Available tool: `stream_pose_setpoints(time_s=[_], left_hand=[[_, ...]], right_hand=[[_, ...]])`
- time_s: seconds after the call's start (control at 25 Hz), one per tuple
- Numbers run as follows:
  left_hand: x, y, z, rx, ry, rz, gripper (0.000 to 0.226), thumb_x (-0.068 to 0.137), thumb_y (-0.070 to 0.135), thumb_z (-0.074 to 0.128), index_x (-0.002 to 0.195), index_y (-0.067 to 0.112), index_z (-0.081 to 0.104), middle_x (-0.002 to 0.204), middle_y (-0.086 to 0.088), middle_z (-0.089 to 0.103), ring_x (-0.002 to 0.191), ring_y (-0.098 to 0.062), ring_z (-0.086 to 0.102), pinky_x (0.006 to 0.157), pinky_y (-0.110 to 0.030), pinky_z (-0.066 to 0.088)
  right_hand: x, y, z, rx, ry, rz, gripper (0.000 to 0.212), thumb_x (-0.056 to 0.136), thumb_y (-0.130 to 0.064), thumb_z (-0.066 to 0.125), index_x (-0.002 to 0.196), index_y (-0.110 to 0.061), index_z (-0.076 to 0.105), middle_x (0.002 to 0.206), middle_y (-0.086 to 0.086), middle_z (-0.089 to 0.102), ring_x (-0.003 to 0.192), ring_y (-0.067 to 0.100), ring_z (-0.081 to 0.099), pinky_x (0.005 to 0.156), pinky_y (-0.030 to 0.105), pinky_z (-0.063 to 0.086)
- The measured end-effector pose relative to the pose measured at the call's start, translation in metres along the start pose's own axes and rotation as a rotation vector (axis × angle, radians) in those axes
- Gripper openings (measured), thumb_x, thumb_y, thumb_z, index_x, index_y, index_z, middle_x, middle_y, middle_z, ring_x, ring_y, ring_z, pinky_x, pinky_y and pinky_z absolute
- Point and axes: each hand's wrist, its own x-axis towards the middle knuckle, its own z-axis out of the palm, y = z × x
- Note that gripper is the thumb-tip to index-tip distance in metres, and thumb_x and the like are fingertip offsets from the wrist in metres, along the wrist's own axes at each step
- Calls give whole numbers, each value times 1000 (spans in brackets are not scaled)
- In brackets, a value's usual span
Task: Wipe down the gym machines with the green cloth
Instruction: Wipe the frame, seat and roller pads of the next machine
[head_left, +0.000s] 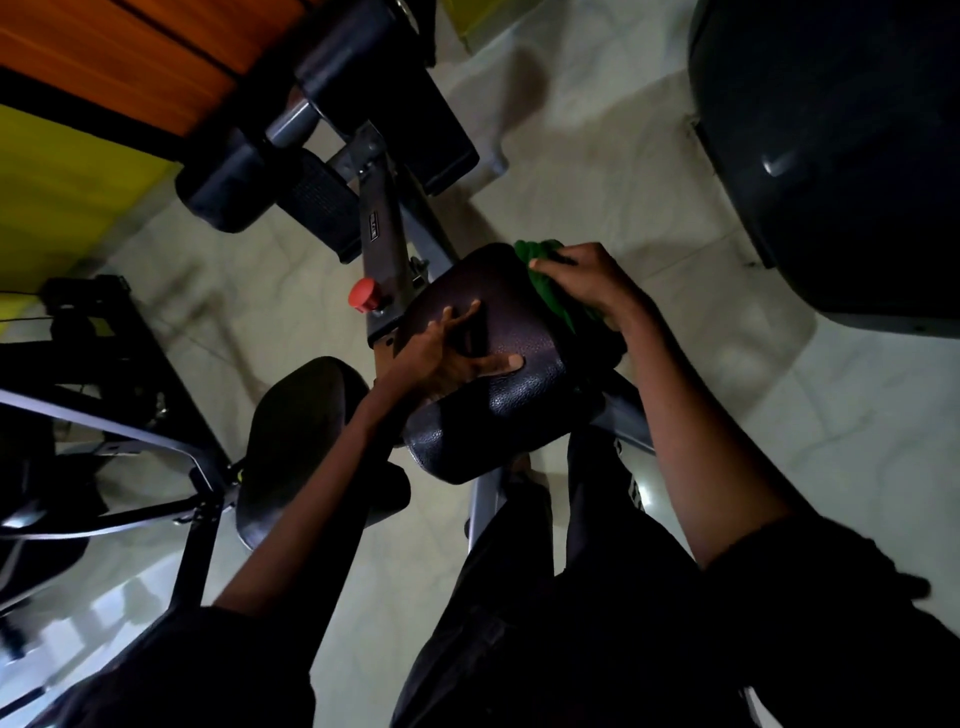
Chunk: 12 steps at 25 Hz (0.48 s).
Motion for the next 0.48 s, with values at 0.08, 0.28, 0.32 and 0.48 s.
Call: stream_pose_setpoints(time_s=[0.08,0.28,0.32,0.48], left_hand=[[-2,0,1,-11,0,2,105,65,77,70,153,50,19,167,4,4,153,-23,6,123,-43,9],[-3,0,-2,-17,7,3,104,64,78,70,151,52,20,166,7,5,153,-24,7,123,-47,11],[-4,1,-2,-15,12,4,104,64,78,70,151,53,20,166,7,5,153,-24,8,123,-47,11],[-4,0,-1,0,11,-1,105,62,81,69,151,54,20,166,7,6,152,-25,12,123,-47,15]], right_hand=[[7,-17,5,90,-43,37,20,85,-38,71,86,-18,76,82,-1,73,74,11,67,73,30,52],[1,-10,4,79,-4,61,36,69,-52,71,86,-21,77,90,2,77,87,18,73,88,42,59],[-8,-5,3,44,18,61,43,63,-58,68,88,-24,77,91,2,77,91,20,73,89,44,59],[-35,-6,3,-76,76,75,56,58,-66,61,92,-24,74,92,4,76,92,26,72,86,43,59]])
